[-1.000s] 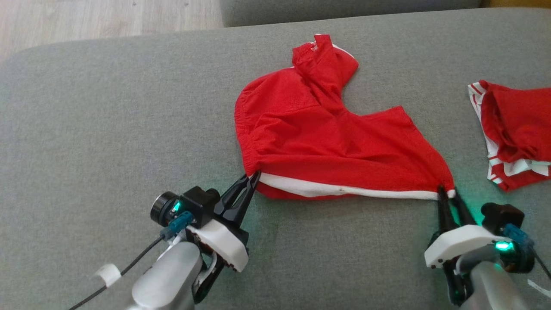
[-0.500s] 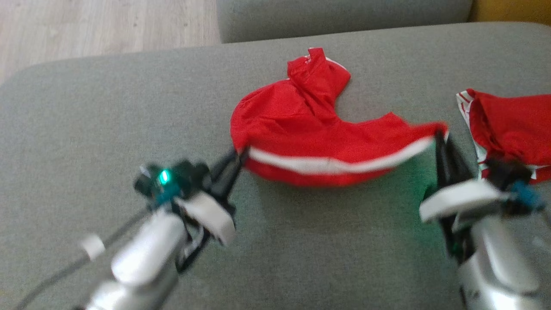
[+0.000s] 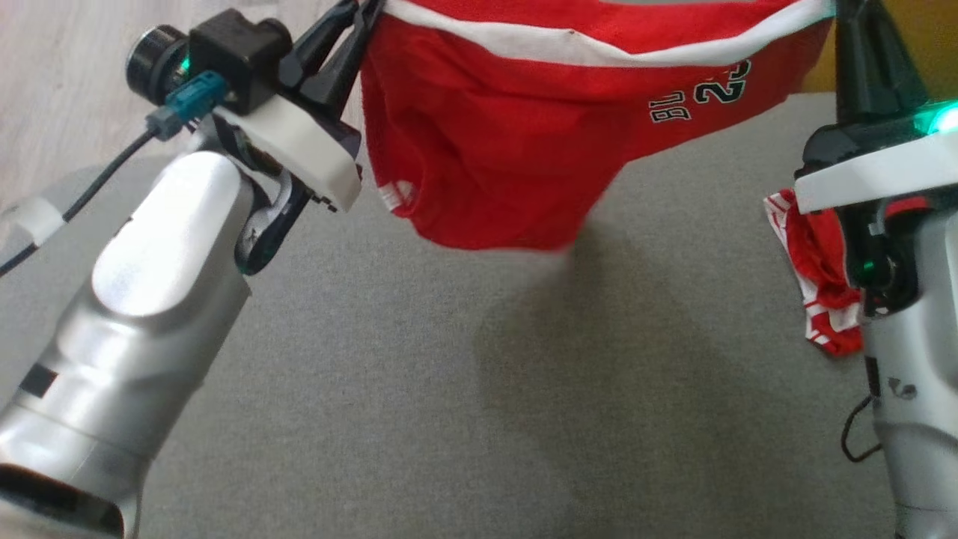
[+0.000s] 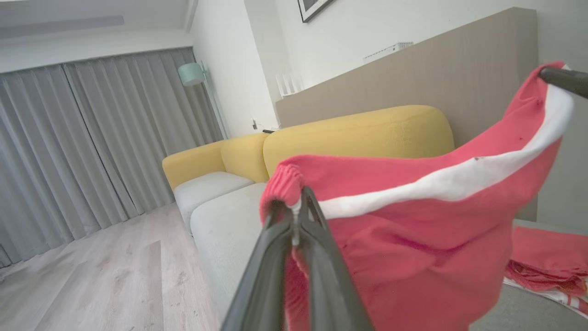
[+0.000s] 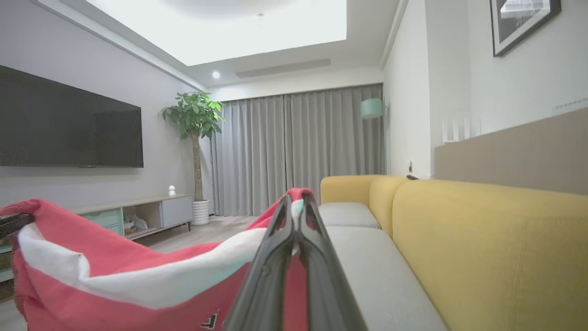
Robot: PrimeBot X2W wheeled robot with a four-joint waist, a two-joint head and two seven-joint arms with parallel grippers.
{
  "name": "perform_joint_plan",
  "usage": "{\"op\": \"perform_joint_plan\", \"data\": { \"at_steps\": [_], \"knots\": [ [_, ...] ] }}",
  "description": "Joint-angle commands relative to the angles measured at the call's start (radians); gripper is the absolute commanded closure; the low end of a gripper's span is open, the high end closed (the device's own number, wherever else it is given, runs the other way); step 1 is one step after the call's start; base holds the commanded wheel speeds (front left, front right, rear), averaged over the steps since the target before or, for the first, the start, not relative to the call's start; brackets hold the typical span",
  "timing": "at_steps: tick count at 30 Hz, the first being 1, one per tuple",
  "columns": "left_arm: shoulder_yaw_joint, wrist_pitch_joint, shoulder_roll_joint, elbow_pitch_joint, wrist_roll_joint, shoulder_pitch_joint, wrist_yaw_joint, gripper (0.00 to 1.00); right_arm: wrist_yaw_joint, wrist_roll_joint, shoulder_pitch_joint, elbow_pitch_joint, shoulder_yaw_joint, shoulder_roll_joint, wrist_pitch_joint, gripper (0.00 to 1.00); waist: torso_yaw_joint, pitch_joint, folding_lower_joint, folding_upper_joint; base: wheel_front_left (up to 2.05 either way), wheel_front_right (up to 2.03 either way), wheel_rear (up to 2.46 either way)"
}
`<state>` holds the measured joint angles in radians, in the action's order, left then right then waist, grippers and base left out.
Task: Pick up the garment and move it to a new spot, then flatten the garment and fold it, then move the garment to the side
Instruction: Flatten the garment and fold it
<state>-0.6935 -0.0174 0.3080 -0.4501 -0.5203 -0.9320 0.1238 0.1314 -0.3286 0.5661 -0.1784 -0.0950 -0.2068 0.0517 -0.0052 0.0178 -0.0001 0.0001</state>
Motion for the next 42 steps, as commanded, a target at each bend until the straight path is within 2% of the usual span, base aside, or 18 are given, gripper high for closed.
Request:
{"op": "perform_joint_plan", "data": {
  "at_steps": [1, 5, 10, 15, 19, 23, 26, 32, 38, 42],
  "knots": [
    [0.044, 0.005, 0.042, 0.022, -0.005, -0.059, 0.003, 1.00, -0.001, 0.008, 0.026, 0.046, -0.014, -0.005, -0.009, 1.00, -0.002, -0.015, 0.0001, -0.0001, 0.00, 0.00, 0.00],
    [0.043, 0.018, 0.061, 0.054, -0.016, -0.056, 0.001, 1.00, -0.001, 0.052, -0.042, 0.138, 0.008, 0.000, -0.027, 1.00, 0.004, -0.033, 0.0001, -0.0001, 0.00, 0.00, 0.00],
    [0.045, 0.049, 0.076, 0.097, -0.034, -0.026, -0.017, 1.00, -0.001, 0.102, -0.116, 0.198, 0.036, 0.018, -0.063, 1.00, 0.008, -0.035, 0.0001, -0.0001, 0.00, 0.00, 0.00],
    [0.046, 0.106, 0.088, 0.139, -0.070, 0.005, -0.025, 1.00, -0.001, 0.133, -0.134, 0.207, 0.071, 0.032, -0.117, 1.00, 0.010, 0.009, 0.0001, -0.0001, 0.00, 0.00, 0.00],
    [0.076, 0.136, 0.089, 0.144, -0.112, -0.017, -0.031, 1.00, -0.001, 0.127, -0.058, 0.170, 0.064, 0.024, -0.160, 1.00, 0.004, 0.093, 0.0001, -0.0001, 0.00, 0.00, 0.00],
    [0.103, 0.140, 0.099, 0.095, -0.121, -0.099, -0.026, 1.00, -0.001, 0.104, 0.115, 0.048, 0.019, -0.006, -0.174, 1.00, -0.013, 0.185, 0.0001, -0.0001, 0.00, 0.00, 0.00],
    [0.127, 0.105, 0.102, 0.016, -0.098, -0.203, -0.025, 1.00, -0.001, 0.108, 0.289, -0.082, -0.017, -0.022, -0.148, 1.00, -0.025, 0.245, 0.0001, -0.0001, 0.00, 0.00, 0.00],
    [0.177, -0.026, 0.081, -0.165, -0.058, -0.415, -0.037, 1.00, -0.001, 0.150, 0.594, -0.360, -0.013, 0.016, -0.020, 1.00, -0.037, 0.326, 0.0001, -0.0001, 0.00, 0.00, 0.00],
    [0.160, -0.128, 0.036, -0.274, -0.055, -0.466, -0.015, 1.00, -0.001, 0.195, 0.658, -0.555, -0.016, 0.044, 0.078, 1.00, -0.026, 0.350, 0.0001, -0.0001, 0.00, 0.00, 0.00],
    [0.085, -0.167, 0.005, -0.333, -0.056, -0.412, 0.003, 1.00, -0.001, 0.211, 0.616, -0.685, -0.075, 0.035, 0.103, 1.00, -0.008, 0.360, 0.0001, -0.0001, 0.00, 0.00, 0.00]
  ]
}}
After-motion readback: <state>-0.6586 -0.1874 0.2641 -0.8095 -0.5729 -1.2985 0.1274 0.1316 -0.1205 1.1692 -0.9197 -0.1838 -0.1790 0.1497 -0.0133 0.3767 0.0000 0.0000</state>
